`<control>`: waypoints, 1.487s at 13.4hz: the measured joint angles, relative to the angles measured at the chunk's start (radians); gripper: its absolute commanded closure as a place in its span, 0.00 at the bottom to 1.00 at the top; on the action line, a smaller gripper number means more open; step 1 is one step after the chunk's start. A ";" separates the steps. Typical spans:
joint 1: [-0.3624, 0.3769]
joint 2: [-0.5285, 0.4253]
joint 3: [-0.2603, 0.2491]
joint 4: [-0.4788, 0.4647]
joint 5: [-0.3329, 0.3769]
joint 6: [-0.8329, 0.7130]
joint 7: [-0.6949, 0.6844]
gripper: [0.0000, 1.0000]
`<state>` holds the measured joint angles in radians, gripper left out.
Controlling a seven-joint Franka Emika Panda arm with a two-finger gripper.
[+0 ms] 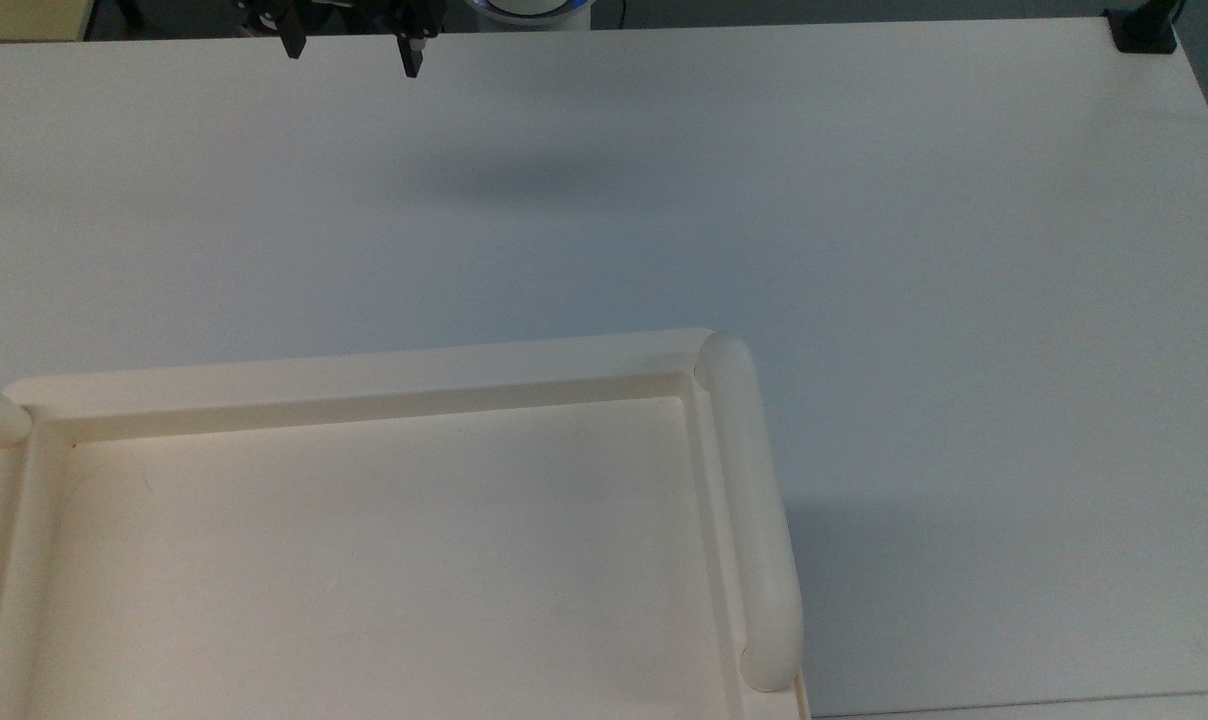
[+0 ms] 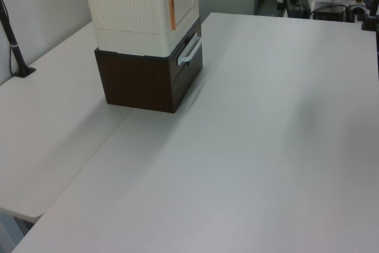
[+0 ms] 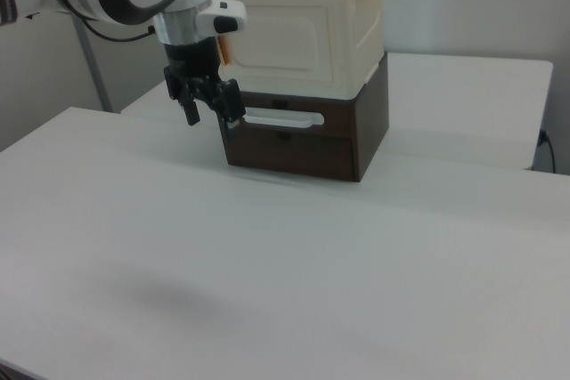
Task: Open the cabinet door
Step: 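Move the gripper up toward the orange tab on the cream cabinet door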
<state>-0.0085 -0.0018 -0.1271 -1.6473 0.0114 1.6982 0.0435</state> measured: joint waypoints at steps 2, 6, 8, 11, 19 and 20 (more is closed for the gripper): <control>0.001 0.000 0.000 0.000 -0.014 0.000 -0.020 0.00; 0.001 0.000 -0.002 0.003 -0.014 0.001 -0.038 0.00; 0.001 0.000 -0.003 0.012 -0.014 0.001 -0.039 0.00; 0.001 0.002 -0.007 0.021 -0.014 0.013 -0.061 0.00; 0.140 0.102 -0.058 0.080 0.056 0.293 -0.174 0.18; 0.171 0.137 -0.075 0.115 0.087 0.352 -0.178 0.18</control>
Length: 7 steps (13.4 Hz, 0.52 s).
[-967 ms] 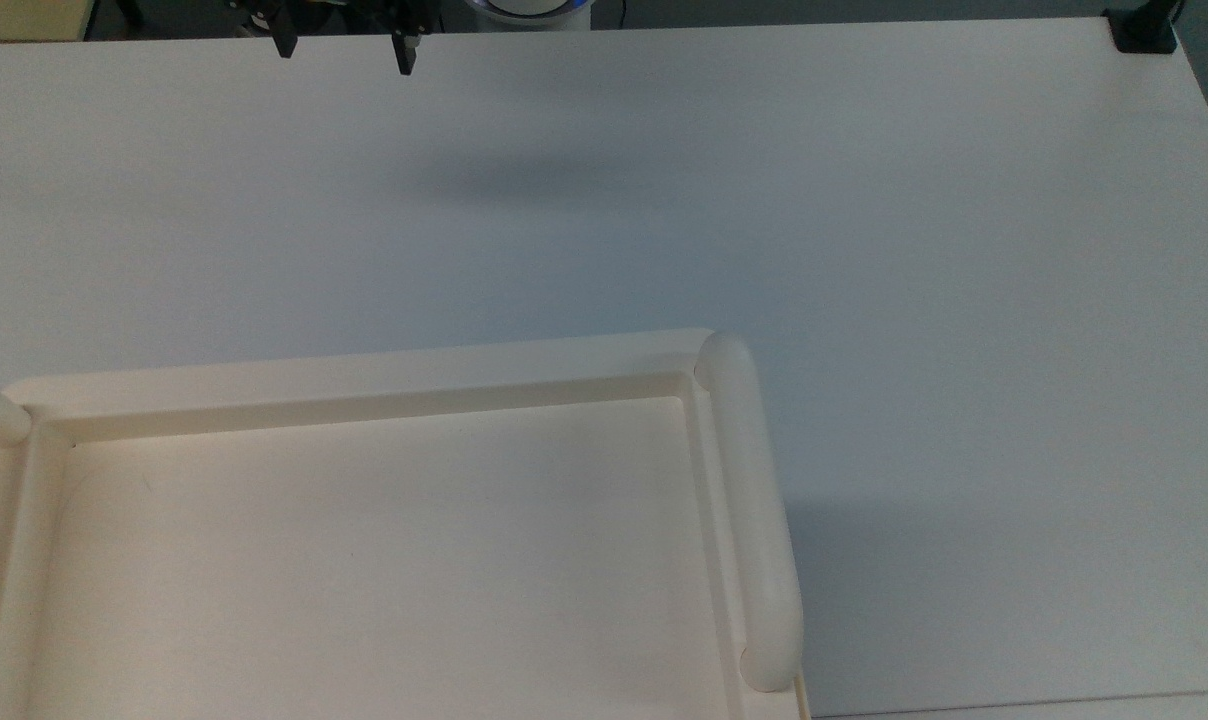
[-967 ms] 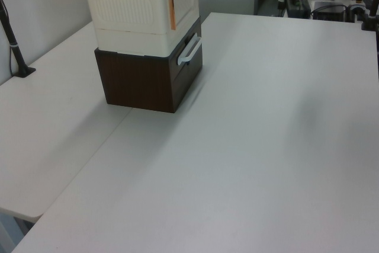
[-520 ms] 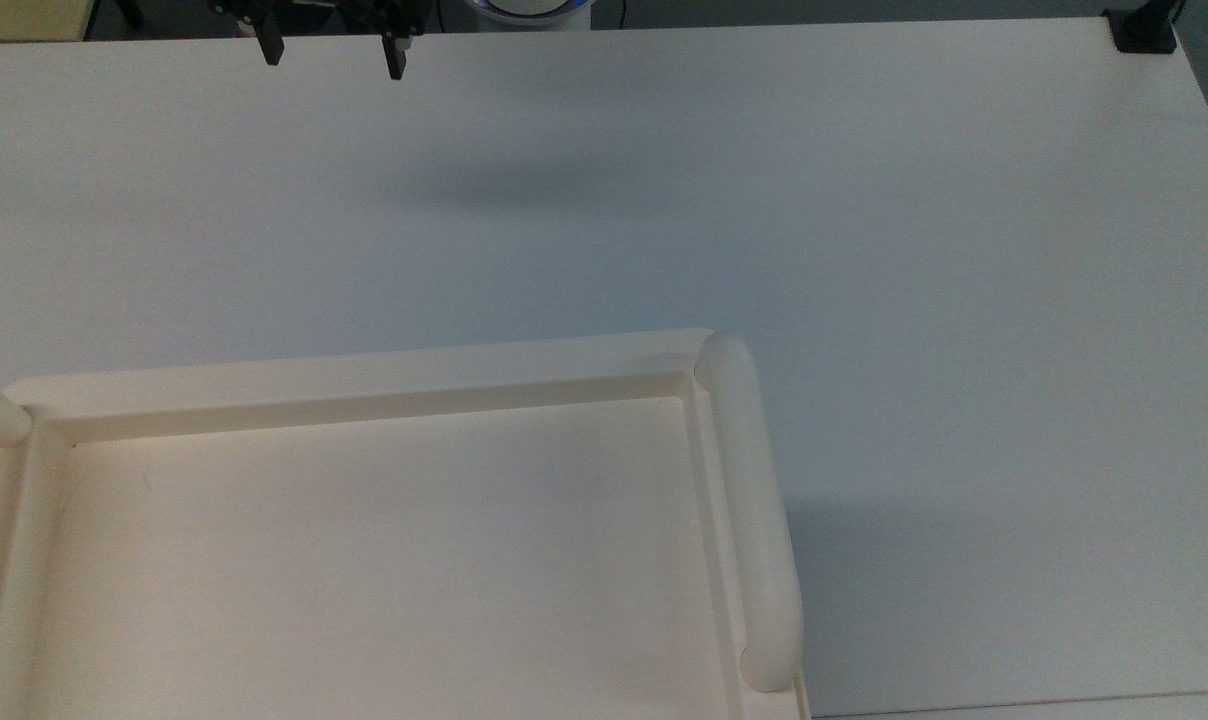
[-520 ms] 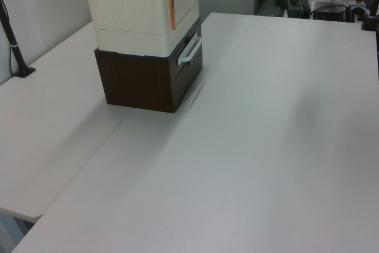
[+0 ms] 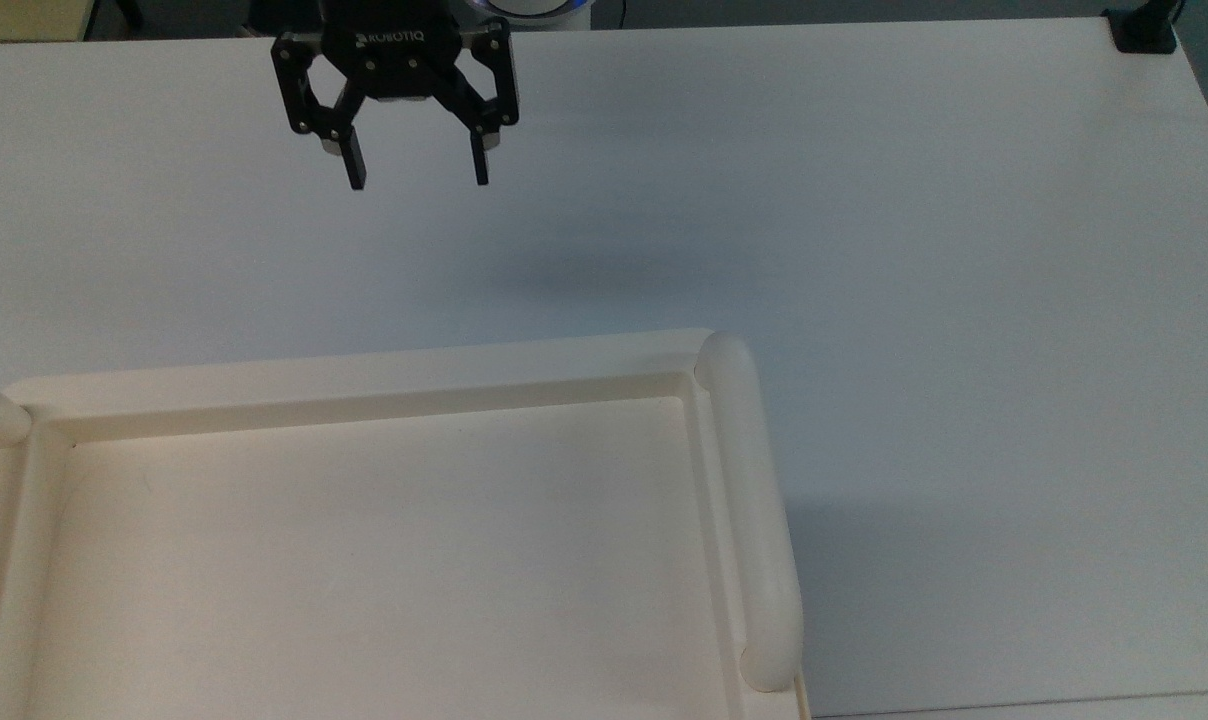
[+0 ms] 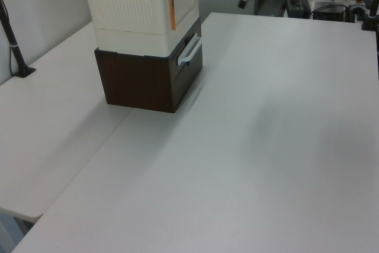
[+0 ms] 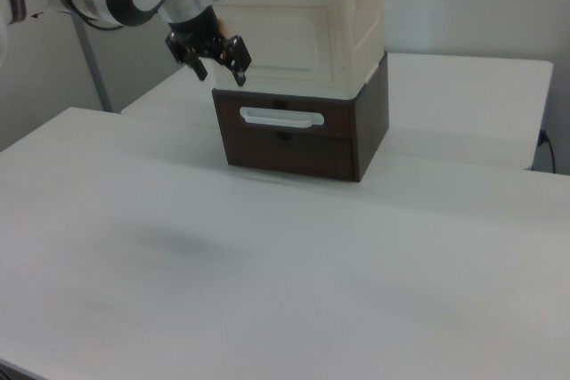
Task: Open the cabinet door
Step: 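Move the gripper up toward the orange tab on the cream cabinet door, then close the gripper on the orange tab of the cabinet door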
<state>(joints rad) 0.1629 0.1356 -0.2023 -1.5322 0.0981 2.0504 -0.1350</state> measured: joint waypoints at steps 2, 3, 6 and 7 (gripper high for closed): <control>0.035 0.051 -0.008 0.034 0.027 0.124 -0.002 0.22; 0.062 0.085 -0.010 0.047 0.032 0.220 -0.002 0.26; 0.108 0.141 -0.011 0.071 0.032 0.359 -0.002 0.34; 0.118 0.153 -0.011 0.081 0.032 0.371 0.000 0.37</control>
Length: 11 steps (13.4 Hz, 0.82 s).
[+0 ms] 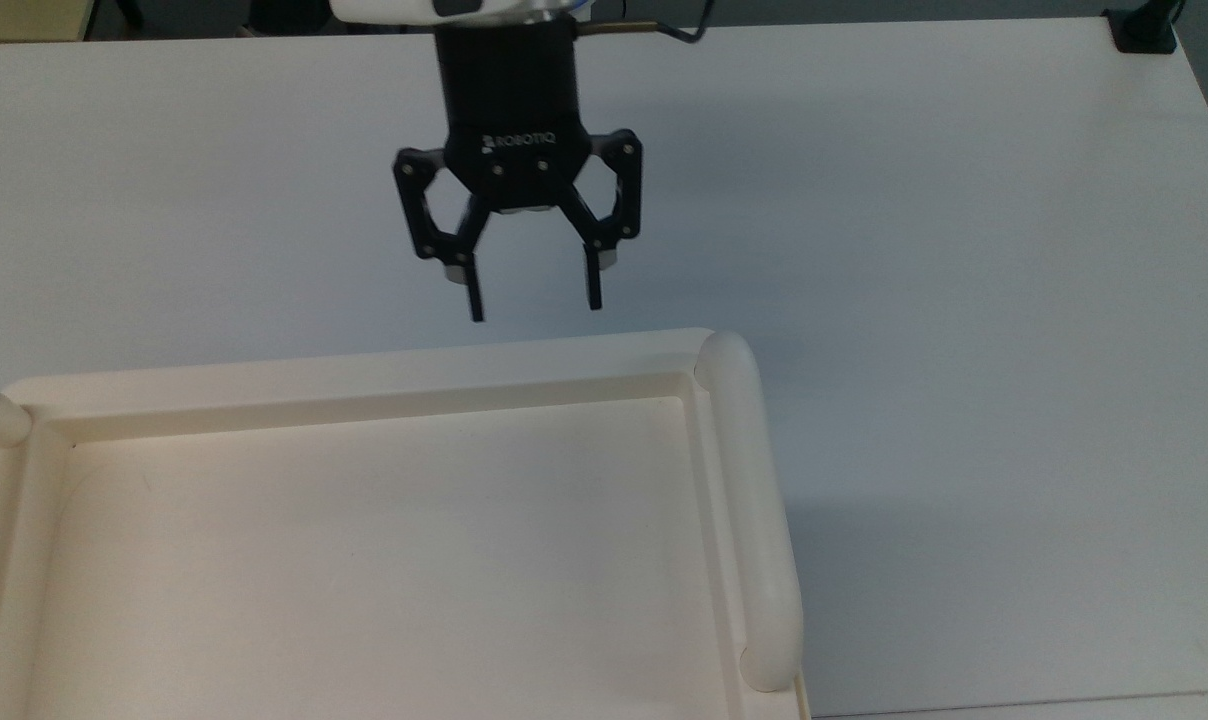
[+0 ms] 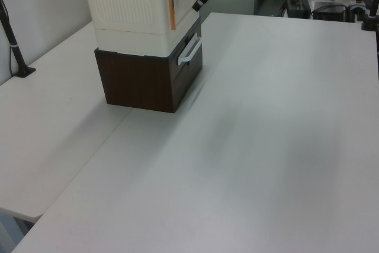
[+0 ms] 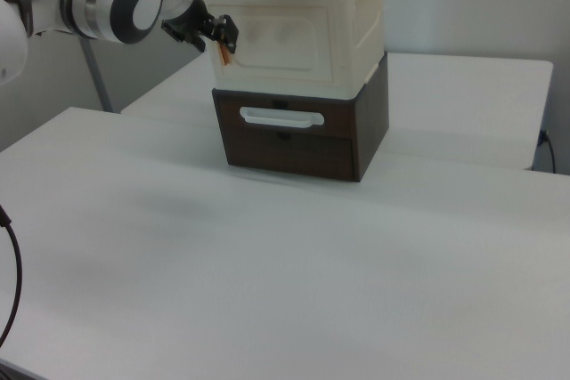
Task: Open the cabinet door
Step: 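Close the gripper on the orange tab of the cabinet door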
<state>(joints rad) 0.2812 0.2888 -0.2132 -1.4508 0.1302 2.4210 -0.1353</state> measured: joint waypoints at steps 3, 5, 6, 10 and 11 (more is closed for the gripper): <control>0.021 0.032 -0.001 0.046 0.000 0.005 0.003 0.49; 0.043 0.069 -0.024 0.090 0.000 0.005 0.003 0.51; 0.060 0.097 -0.049 0.117 0.000 0.005 0.003 0.56; 0.077 0.150 -0.074 0.158 0.000 0.094 0.003 0.79; 0.082 0.150 -0.073 0.159 0.000 0.094 0.003 0.80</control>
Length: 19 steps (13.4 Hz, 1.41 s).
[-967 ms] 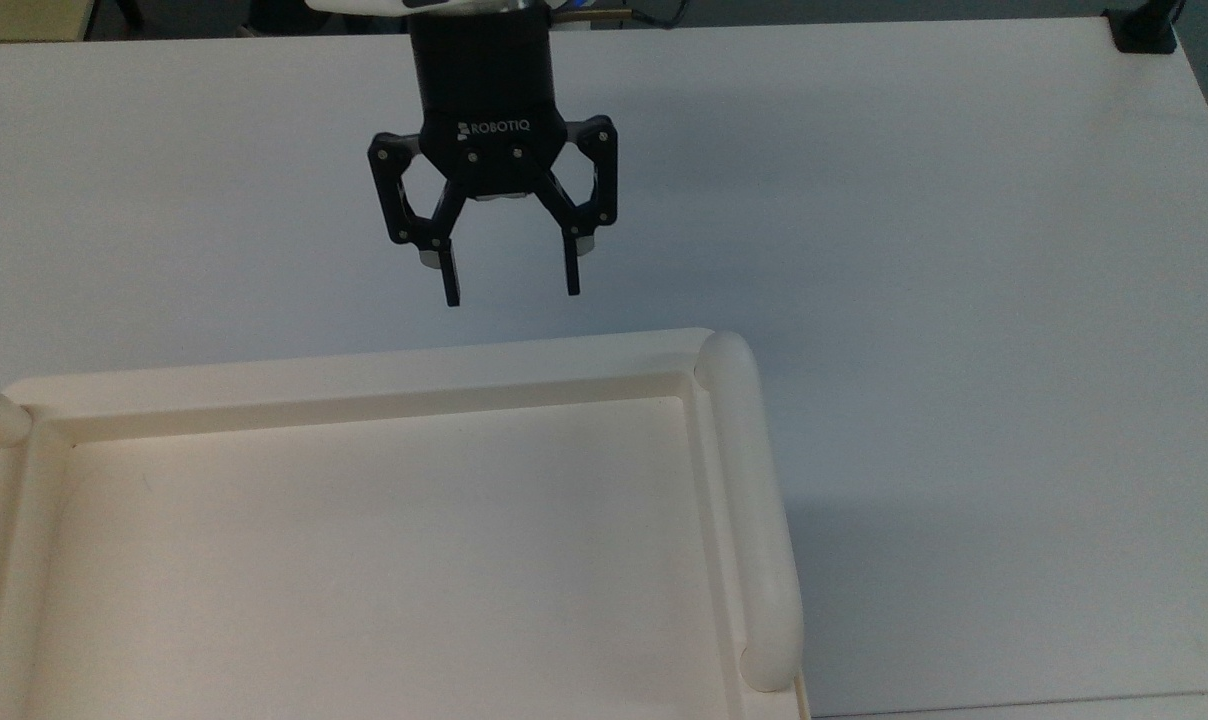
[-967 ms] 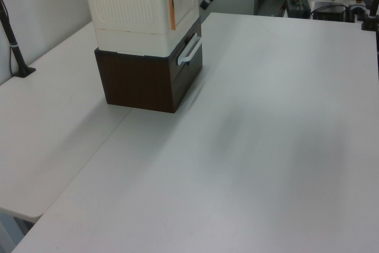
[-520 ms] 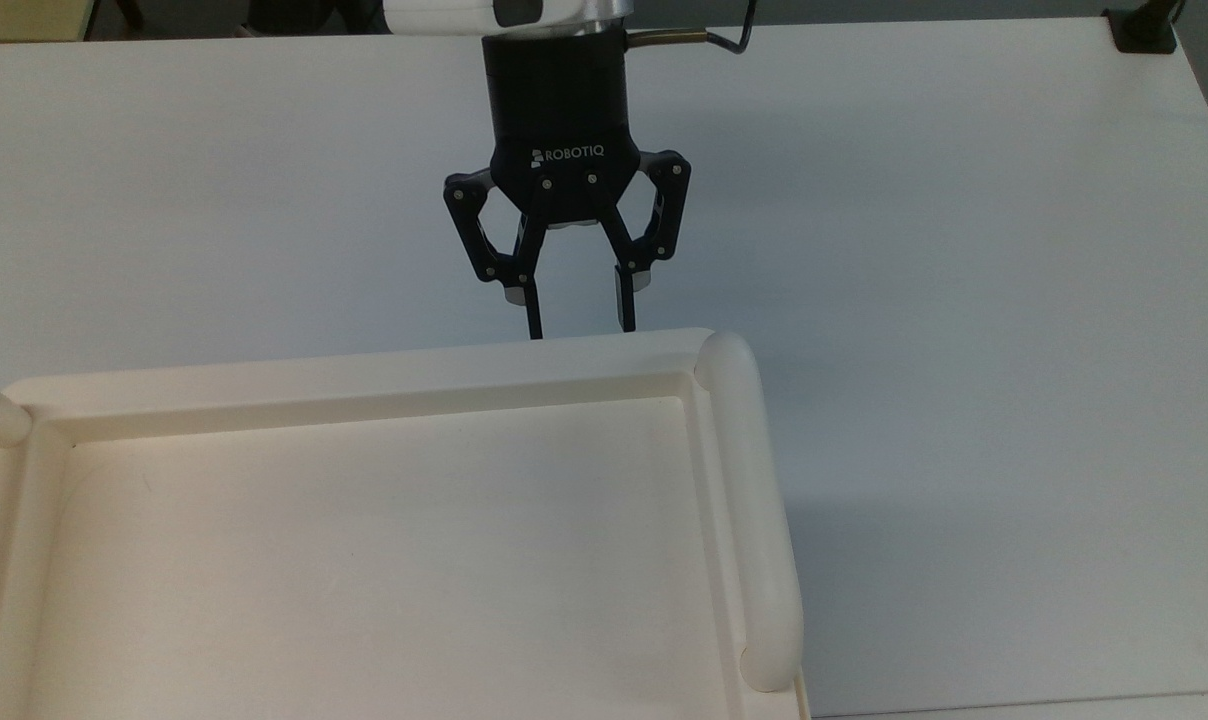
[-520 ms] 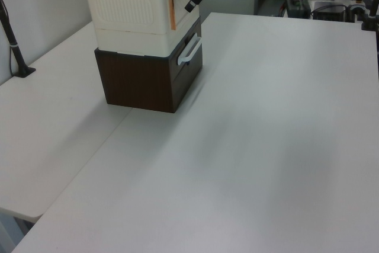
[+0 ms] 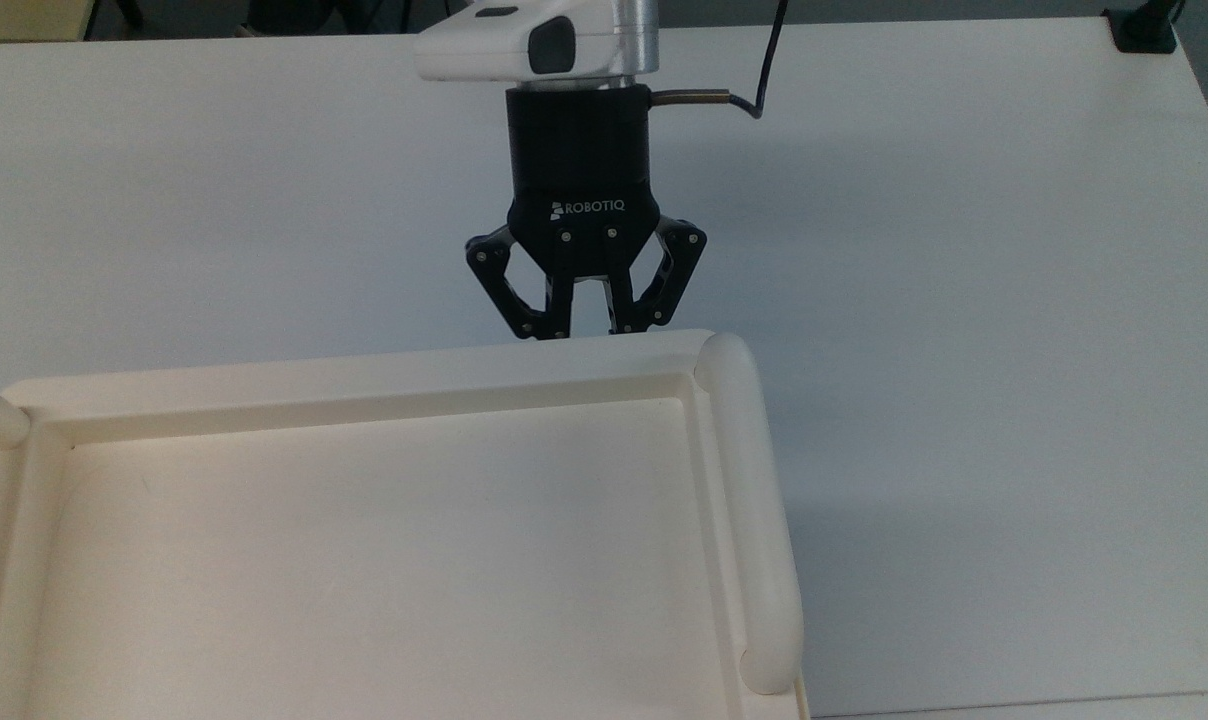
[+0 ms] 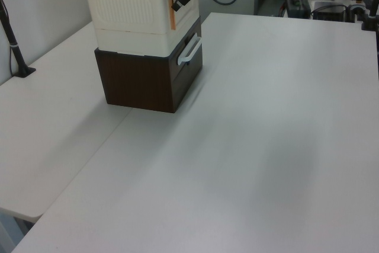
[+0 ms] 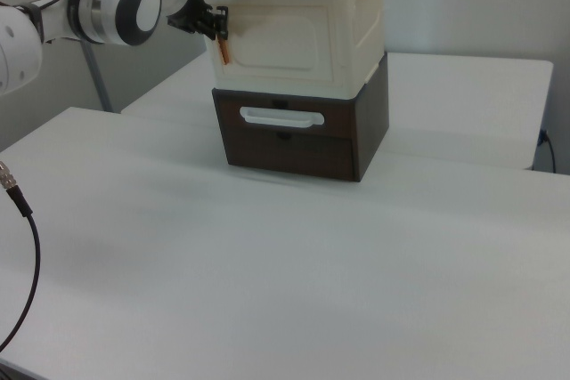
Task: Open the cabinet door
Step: 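Close the gripper on the orange tab of the cabinet door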
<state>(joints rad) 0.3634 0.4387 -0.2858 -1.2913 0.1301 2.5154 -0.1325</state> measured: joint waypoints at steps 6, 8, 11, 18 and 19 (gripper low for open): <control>0.009 0.001 -0.004 0.004 -0.001 0.001 0.000 0.96; 0.009 0.001 -0.004 0.004 -0.002 0.001 0.000 0.96; 0.009 0.001 -0.004 0.004 -0.007 0.001 0.000 0.71; 0.005 0.003 -0.012 0.004 -0.011 0.025 0.003 0.61; 0.005 0.004 -0.012 0.004 -0.011 0.030 0.009 0.61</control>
<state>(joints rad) 0.3682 0.4426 -0.2978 -1.2877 0.1188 2.5456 -0.1236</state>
